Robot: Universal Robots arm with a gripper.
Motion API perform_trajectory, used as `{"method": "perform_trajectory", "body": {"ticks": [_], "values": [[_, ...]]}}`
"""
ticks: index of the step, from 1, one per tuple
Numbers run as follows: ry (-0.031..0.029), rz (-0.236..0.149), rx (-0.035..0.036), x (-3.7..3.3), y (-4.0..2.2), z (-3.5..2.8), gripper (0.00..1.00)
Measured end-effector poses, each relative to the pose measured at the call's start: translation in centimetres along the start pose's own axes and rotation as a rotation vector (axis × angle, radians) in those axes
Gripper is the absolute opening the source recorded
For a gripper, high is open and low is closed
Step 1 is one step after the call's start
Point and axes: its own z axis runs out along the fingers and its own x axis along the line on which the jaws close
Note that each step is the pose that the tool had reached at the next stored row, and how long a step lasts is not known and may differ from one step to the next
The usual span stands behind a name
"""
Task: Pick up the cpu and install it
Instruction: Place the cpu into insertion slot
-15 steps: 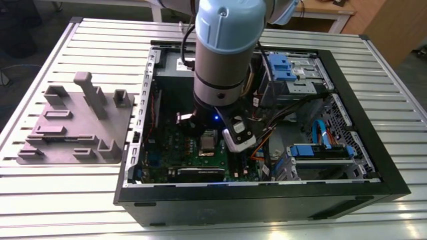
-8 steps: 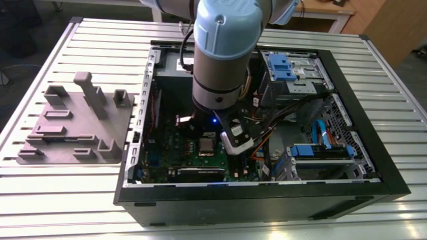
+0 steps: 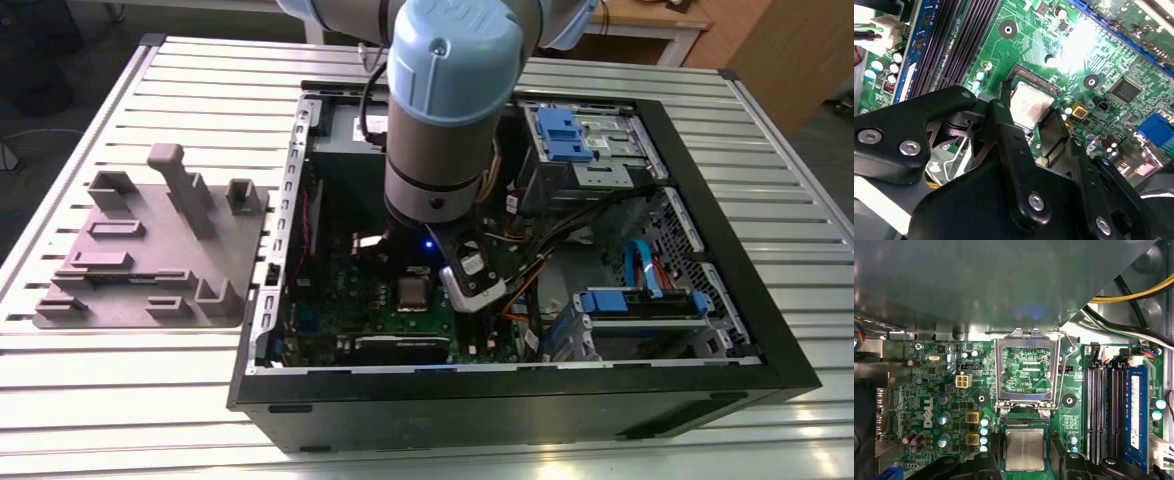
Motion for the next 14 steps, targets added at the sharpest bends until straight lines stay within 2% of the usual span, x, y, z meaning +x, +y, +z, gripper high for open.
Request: {"method": "perform_trajectory", "body": {"ticks": [8,14], "values": [[0.0001,0.0,0.0001,-0.01,-0.07,0.59,0.47],[0.0002,0.0,0.0,-0.02,-0.07,0.68,0.47]]}}
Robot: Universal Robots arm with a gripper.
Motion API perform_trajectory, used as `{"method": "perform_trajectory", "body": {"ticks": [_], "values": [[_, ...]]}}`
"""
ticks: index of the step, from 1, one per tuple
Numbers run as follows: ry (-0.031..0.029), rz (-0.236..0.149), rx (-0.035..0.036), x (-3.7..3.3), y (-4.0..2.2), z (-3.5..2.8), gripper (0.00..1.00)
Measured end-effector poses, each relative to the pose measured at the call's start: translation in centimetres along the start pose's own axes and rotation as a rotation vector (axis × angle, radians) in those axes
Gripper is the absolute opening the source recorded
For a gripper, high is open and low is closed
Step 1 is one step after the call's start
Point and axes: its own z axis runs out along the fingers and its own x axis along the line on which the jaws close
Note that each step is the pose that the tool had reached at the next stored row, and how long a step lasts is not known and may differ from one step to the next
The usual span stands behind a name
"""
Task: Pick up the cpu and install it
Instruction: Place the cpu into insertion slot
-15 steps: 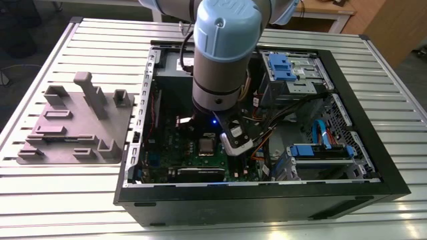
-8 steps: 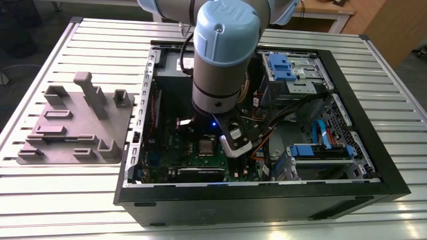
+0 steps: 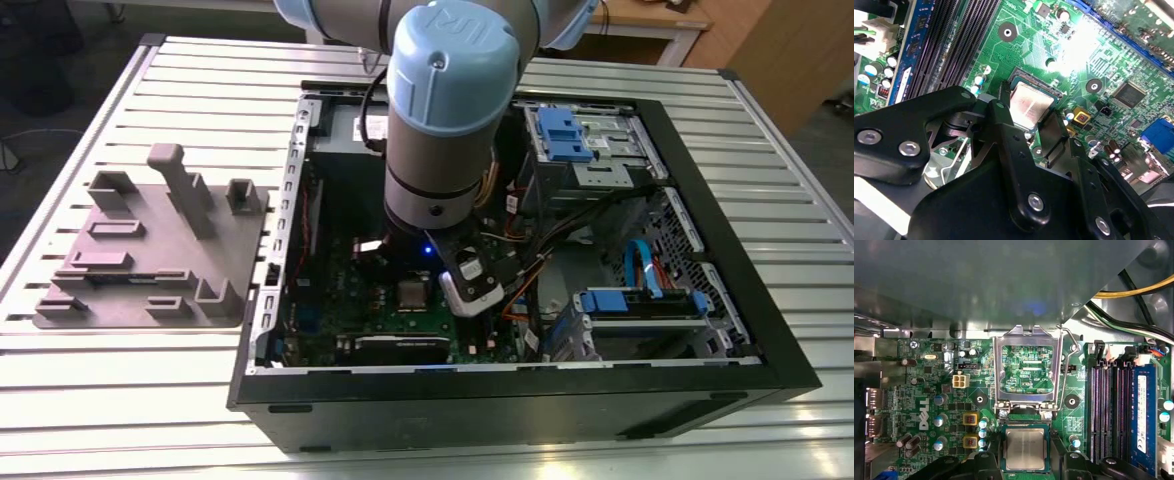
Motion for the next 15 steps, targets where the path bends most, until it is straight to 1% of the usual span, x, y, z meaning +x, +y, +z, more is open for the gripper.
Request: {"method": "perform_trajectory", "body": {"ticks": [13,14,15], "values": [[0.0,0.0,0.0003,0.0,0.0,0.05,0.47],[-0.0001,0.0,0.0002,-0.01,0.0,0.05,0.48],[-0.0002,0.0,0.0004,-0.01,0.0,0.06,0.55]]}}
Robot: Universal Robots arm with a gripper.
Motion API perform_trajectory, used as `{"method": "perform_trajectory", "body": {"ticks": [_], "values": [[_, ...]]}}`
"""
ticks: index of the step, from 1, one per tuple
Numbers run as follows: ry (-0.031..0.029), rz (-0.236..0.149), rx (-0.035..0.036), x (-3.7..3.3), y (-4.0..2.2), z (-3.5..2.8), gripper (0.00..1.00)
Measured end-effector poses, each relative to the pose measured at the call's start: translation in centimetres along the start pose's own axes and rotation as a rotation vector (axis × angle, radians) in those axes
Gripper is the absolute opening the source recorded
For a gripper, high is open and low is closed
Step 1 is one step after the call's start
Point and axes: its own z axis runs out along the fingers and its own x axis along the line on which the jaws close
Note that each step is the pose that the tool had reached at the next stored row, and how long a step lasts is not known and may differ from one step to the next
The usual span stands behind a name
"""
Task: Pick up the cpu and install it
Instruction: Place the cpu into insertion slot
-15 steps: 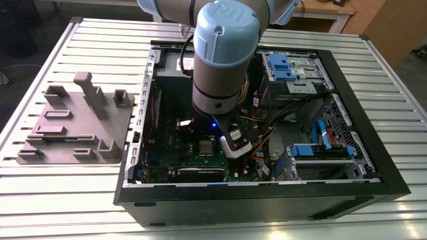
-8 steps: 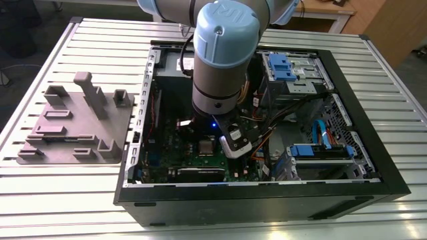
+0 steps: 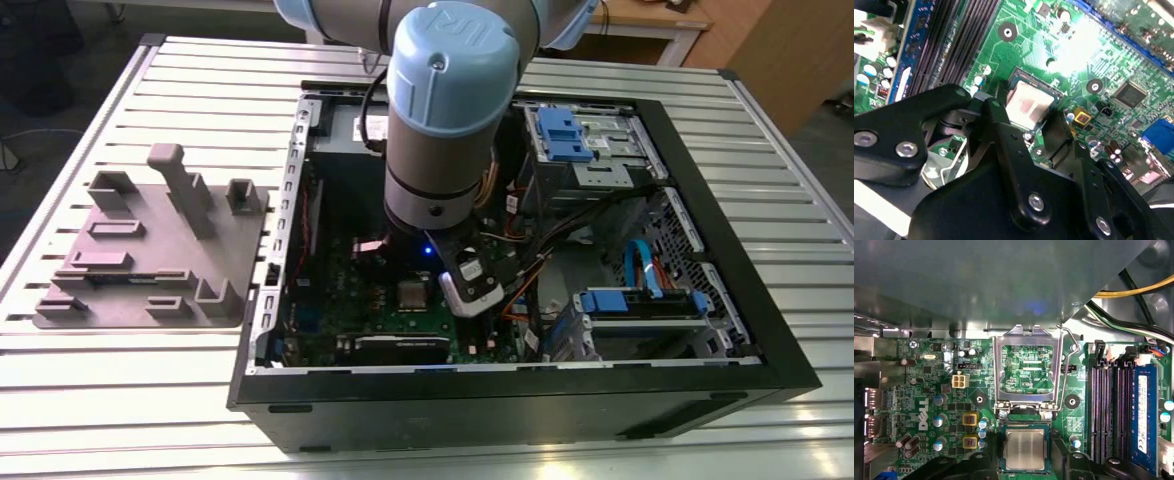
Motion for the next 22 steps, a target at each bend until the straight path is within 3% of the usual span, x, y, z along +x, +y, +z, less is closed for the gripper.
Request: {"method": "perform_trajectory", "body": {"ticks": [6,14,22], "values": [[0.0004,0.0,0.0009,0.01,-0.01,-0.16,0.55],[0.0002,0.0,0.0006,0.03,0.03,-1.26,0.55],[0.0003,0.0,0.0007,0.02,0.01,-0.59,0.55]]}}
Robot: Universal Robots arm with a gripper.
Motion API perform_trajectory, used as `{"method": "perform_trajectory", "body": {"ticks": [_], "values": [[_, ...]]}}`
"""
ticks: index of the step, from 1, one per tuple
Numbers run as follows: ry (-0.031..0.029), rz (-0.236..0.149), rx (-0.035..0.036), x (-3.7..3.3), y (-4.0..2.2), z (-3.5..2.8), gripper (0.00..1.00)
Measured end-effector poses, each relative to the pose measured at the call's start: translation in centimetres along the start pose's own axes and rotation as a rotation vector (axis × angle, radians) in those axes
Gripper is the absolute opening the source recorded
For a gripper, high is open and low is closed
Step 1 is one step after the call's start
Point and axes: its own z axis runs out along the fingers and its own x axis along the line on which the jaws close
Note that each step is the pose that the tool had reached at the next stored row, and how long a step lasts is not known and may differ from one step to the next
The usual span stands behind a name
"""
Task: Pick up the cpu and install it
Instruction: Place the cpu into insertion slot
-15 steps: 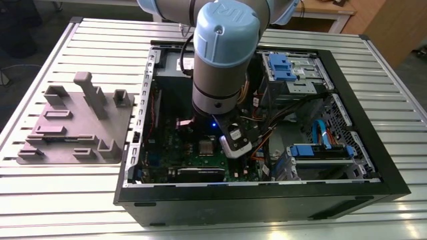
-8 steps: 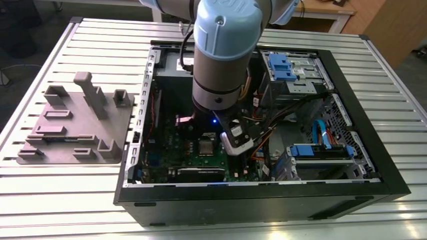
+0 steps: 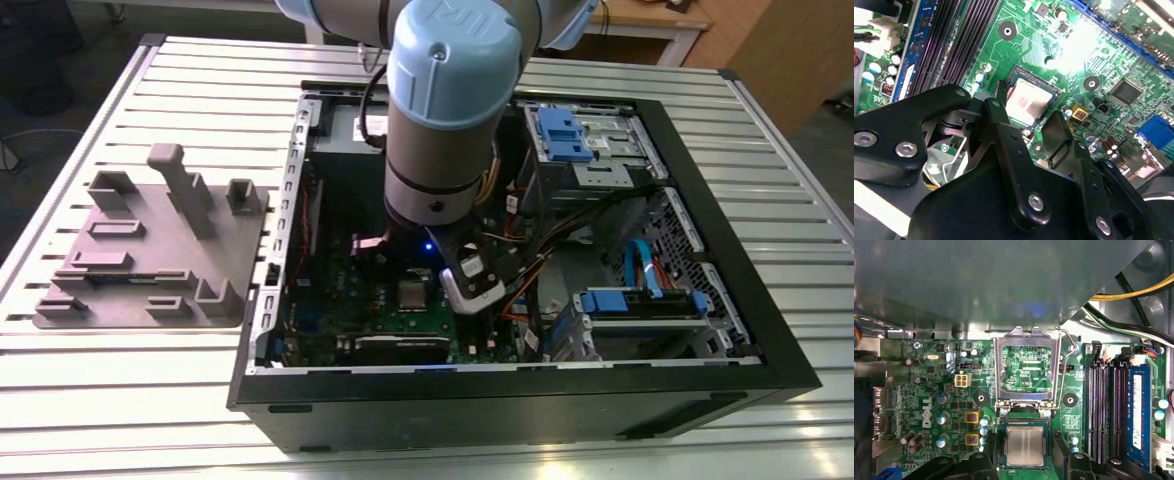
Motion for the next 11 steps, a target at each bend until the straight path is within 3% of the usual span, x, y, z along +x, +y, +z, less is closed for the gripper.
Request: {"method": "perform_trajectory", "body": {"ticks": [3,6,11], "values": [[0.0,0.0,-0.0001,0.0,0.0,0.1,0.53],[0.0001,0.0,0.0009,-0.01,0.0,0.15,0.4],[0.0001,0.0,0.0021,-0.2,-0.19,0.16,0.4]]}}
